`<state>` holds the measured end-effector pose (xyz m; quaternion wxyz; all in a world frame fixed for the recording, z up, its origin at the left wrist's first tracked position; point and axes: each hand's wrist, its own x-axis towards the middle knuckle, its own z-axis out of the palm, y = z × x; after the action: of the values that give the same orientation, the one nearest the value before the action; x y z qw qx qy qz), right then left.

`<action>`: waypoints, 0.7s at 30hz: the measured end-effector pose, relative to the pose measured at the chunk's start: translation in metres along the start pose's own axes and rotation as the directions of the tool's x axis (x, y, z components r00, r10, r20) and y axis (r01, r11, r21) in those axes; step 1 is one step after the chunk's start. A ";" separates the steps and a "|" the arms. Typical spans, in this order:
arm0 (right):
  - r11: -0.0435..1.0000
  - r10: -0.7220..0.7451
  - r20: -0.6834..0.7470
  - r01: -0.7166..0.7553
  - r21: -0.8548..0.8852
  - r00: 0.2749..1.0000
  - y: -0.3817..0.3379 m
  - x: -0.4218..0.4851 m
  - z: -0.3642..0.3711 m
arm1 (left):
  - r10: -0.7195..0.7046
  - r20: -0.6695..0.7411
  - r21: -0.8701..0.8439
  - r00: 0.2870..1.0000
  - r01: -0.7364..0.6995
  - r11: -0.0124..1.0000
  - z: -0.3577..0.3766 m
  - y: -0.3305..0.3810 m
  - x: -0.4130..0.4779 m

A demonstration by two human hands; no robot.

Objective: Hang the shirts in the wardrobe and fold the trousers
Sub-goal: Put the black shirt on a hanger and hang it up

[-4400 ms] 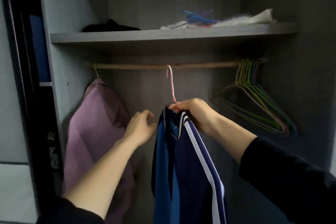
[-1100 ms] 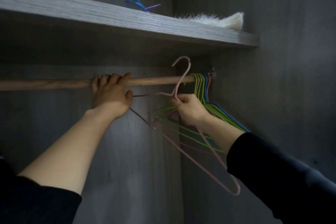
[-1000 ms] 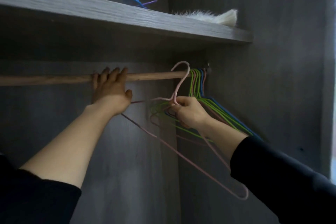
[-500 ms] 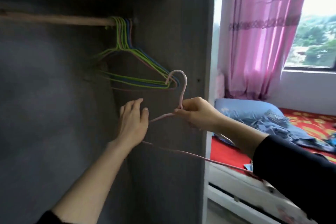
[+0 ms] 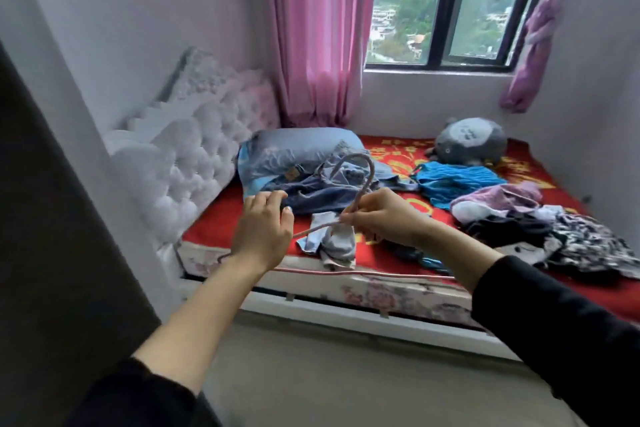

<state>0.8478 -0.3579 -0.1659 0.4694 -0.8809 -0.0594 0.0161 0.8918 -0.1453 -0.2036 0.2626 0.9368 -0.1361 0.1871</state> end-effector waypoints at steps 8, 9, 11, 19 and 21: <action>0.961 0.270 -0.179 -0.277 -0.013 0.946 0.156 -0.048 -0.133 | 0.020 0.370 -0.055 0.929 0.000 0.998 0.174 0.156 0.034; 0.953 0.292 -0.204 -0.302 -0.018 0.934 0.172 -0.052 -0.147 | 0.037 0.403 -0.056 0.914 -0.016 0.998 0.193 0.174 0.038; 0.940 0.327 -0.252 -0.341 -0.013 0.911 0.203 -0.057 -0.172 | 0.073 0.464 -0.072 0.883 -0.044 0.996 0.227 0.207 0.045; 0.882 0.462 -0.374 -0.459 0.103 0.804 0.324 -0.034 -0.264 | 0.206 0.562 -0.159 0.801 -0.139 0.977 0.367 0.297 0.106; 0.861 0.504 -0.388 -0.485 0.155 0.771 0.354 -0.017 -0.287 | 0.236 0.575 -0.189 0.783 -0.154 0.970 0.403 0.312 0.129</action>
<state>0.8863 -0.7926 -0.2992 0.4702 -0.8370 0.2759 -0.0476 1.0089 -0.6417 -0.3309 0.2473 0.9094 -0.3196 -0.0984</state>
